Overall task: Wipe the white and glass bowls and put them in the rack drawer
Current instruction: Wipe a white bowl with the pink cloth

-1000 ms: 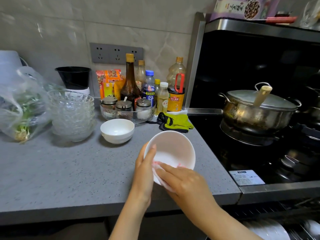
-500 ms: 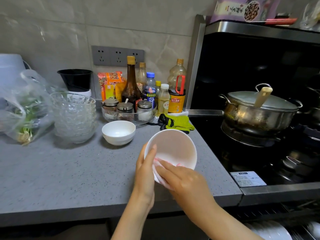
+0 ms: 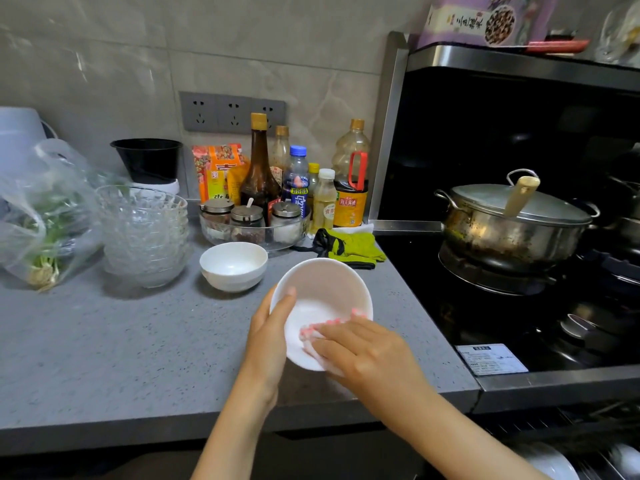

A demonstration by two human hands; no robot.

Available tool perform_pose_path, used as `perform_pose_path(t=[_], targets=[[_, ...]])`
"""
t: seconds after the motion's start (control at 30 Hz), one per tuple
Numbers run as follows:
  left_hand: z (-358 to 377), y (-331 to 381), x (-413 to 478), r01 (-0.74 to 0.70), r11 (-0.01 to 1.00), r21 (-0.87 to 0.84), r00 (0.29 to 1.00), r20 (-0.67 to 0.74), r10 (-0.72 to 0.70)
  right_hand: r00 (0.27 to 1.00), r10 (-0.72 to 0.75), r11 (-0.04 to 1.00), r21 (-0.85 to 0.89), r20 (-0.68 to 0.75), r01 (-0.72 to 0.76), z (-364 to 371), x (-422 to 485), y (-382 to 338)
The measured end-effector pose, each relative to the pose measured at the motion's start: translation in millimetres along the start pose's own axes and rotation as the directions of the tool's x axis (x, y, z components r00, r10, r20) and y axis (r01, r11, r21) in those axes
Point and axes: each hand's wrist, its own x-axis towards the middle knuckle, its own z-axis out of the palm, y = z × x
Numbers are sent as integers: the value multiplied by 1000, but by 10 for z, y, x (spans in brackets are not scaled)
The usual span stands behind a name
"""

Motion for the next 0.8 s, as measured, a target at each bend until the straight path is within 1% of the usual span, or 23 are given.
perform_pose_path(t=[0.07, 0.13, 0.23, 0.3, 0.33, 0.37, 0.47, 0.5, 0.57, 0.6, 0.67, 0.73, 0.77, 0.8], targets=[[-50, 14, 28, -26, 999, 43, 999, 45, 24, 1000, -15, 1000, 13, -6, 15, -4, -31, 52], [-22, -29, -15, -28, 1000, 5, 998, 52, 27, 1000, 9, 1000, 0, 1, -9, 1, -34, 1], [102, -128, -125, 10, 995, -101, 1000, -1, -10, 992, 122, 992, 17, -7, -122, 42, 20, -154], [143, -138, -149, 13, 992, -124, 999, -29, -17, 982, 187, 981, 55, 3, -187, 65, 64, -223], [130, -116, -127, 6, 994, -113, 999, -30, -10, 983, 182, 982, 58, 9, -182, 73, 67, -220], [94, -79, -90, -1, 996, -90, 1000, -21, -1, 990, 142, 988, 59, 21, -143, 78, 44, -188], [-37, 50, 19, -56, 998, 40, 996, 64, 54, 996, -32, 997, 73, 85, 26, -23, -26, 17], [-62, 77, 30, -83, 994, 73, 993, 88, 77, 993, -67, 996, 61, 93, 61, -77, -17, 72], [-54, 79, 9, -130, 988, 87, 987, 109, 120, 993, -76, 997, 26, 88, 74, -117, 7, 100], [-17, 53, -16, -145, 987, 67, 985, 103, 138, 995, -58, 998, 7, 78, 57, -107, 28, 69], [82, -33, -78, -154, 988, -9, 986, 55, 154, 998, 48, 999, 10, 47, -49, -63, 71, -37], [167, -109, -122, -151, 987, -60, 988, 11, 152, 985, 167, 982, 79, 40, -170, -13, 65, -138], [185, -117, -129, -151, 987, -57, 988, 4, 152, 979, 195, 976, 92, 58, -200, -12, 58, -178], [181, -105, -120, -153, 987, -40, 988, 14, 153, 981, 178, 979, 86, 81, -185, -12, 30, -189]])
